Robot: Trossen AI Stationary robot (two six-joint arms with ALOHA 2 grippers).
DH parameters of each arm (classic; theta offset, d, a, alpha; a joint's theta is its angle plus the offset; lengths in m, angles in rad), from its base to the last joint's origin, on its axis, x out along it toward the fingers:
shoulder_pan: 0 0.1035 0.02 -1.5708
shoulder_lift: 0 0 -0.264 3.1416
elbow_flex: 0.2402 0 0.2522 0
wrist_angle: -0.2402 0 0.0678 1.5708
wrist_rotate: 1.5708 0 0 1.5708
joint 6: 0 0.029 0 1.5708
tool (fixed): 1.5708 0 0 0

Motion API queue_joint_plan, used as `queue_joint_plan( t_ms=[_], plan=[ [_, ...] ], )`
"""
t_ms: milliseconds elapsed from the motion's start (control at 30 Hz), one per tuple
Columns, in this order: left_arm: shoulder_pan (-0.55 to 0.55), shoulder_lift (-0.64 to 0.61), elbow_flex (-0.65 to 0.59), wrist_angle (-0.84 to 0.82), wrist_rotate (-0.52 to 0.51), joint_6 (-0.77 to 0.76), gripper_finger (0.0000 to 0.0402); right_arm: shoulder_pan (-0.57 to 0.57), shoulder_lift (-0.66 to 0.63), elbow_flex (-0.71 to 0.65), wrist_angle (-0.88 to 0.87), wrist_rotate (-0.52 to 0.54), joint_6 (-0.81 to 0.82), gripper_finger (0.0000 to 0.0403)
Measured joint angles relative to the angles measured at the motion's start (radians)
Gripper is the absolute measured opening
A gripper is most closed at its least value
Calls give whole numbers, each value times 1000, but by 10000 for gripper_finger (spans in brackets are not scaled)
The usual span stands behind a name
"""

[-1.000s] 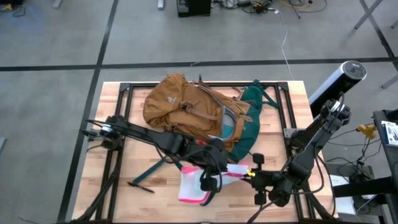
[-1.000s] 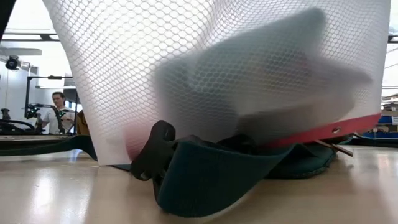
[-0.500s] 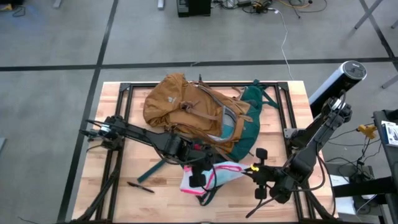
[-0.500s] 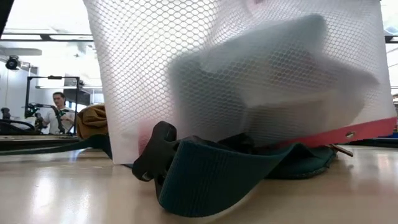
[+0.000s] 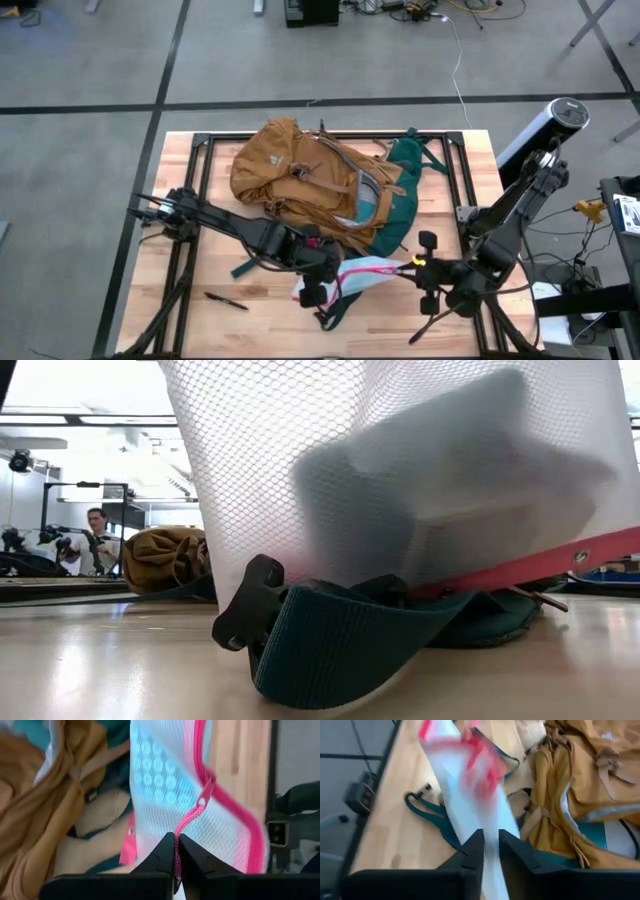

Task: Unpack backpack
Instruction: Open the pink zip bag, then put the black pen into the pink zip bag

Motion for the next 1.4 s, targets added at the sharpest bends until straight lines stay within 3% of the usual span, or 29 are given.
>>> queue_joint_plan(
  t_ms=[333,467,600,733,900,1067,1200,1400],
  plan=[
    [-1,-6,124,71,-25,149,0,0,22,108,42,3,-182,189],
    [0,-6,137,106,-27,198,0,-16,79,107,86,6,-167,219],
    [1,-6,135,122,-27,229,0,-67,142,107,120,7,-86,225],
    [1,-6,121,121,-17,232,0,-118,168,107,120,-13,20,213],
    [-6,-6,116,114,-16,246,0,-181,169,112,119,-133,80,188],
    [-21,-6,115,99,-16,256,2,-229,178,112,119,-241,102,116],
    [-39,-6,116,11,-15,175,18,-232,184,112,118,-234,106,18],
    [-95,-7,116,-170,-16,-37,58,-232,184,112,116,-222,70,2]
  ],
)
